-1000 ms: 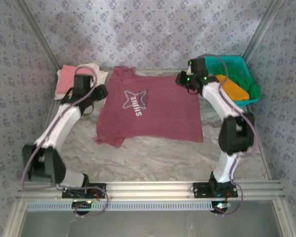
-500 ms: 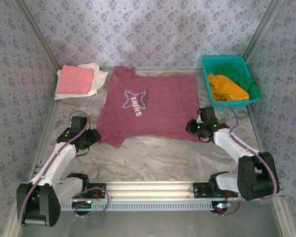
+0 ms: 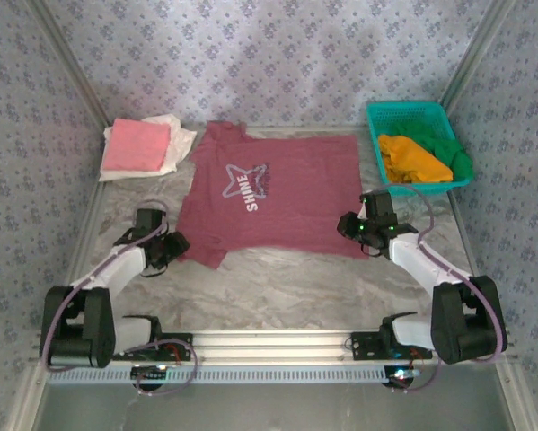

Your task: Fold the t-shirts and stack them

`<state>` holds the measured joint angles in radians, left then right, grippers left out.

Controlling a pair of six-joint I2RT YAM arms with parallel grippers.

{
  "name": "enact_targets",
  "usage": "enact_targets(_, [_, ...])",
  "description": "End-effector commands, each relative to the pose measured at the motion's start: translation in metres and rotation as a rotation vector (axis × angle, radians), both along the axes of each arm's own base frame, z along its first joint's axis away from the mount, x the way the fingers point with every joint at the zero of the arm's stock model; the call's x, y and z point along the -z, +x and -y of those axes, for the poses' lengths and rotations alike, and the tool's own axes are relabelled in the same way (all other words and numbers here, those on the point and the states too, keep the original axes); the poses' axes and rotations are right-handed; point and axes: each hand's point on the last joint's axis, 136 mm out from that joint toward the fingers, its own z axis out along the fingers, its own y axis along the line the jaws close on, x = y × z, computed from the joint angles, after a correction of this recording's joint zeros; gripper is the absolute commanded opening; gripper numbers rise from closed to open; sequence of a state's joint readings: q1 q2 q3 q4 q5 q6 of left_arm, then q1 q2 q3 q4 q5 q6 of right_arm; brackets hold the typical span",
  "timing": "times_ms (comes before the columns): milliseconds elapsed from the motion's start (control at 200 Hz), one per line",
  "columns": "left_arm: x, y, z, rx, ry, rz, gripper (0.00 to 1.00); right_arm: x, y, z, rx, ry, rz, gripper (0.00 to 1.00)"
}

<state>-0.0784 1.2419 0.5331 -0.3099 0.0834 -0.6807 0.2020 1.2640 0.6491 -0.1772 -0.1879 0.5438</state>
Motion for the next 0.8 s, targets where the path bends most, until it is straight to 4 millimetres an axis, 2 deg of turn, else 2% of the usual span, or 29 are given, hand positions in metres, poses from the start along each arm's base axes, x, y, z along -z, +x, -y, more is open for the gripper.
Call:
enact_targets(0, [0.000,0.014,0.004,0.037,-0.008,0.031,0.49,0.009,-0.004,0.005,0.032,0.000,-0.025,0.27])
enact_targets(100, [-0.001,0.018,0.004,0.050,-0.003,0.031,0.27,0.011,-0.005,0.007,0.043,0.002,-0.033,0.26])
enact_targets(170, [-0.008,0.019,0.005,0.061,-0.001,0.037,0.23,0.012,-0.005,0.008,0.046,0.000,-0.036,0.26])
enact_targets(215, [-0.015,0.018,0.005,0.064,0.002,0.040,0.16,0.012,-0.004,0.009,0.048,-0.004,-0.038,0.27])
enact_targets(385, [-0.042,0.005,0.004,0.073,0.011,0.053,0.12,0.010,-0.002,0.012,0.056,-0.015,-0.038,0.26])
enact_targets(460, [-0.049,-0.001,0.007,0.076,-0.005,0.055,0.07,0.011,0.000,0.014,0.057,-0.018,-0.040,0.26])
enact_targets(530, [-0.052,-0.006,0.009,0.091,-0.015,0.034,0.08,0.013,0.001,0.014,0.057,-0.014,-0.054,0.26])
enact_targets(580, [-0.053,-0.009,0.012,0.125,-0.009,0.015,0.18,0.014,0.002,0.013,0.052,-0.008,-0.062,0.26])
enact_targets(655, [-0.053,-0.017,0.015,0.191,0.039,-0.023,0.22,0.015,0.002,0.013,0.054,-0.007,-0.069,0.26])
enact_targets(735, [-0.049,-0.030,0.013,0.217,0.076,-0.089,0.35,0.016,0.001,0.016,0.068,-0.008,-0.076,0.26])
enact_targets(794, [-0.047,-0.036,0.012,0.205,0.071,-0.100,0.36,0.020,0.000,0.019,0.080,-0.006,-0.092,0.26])
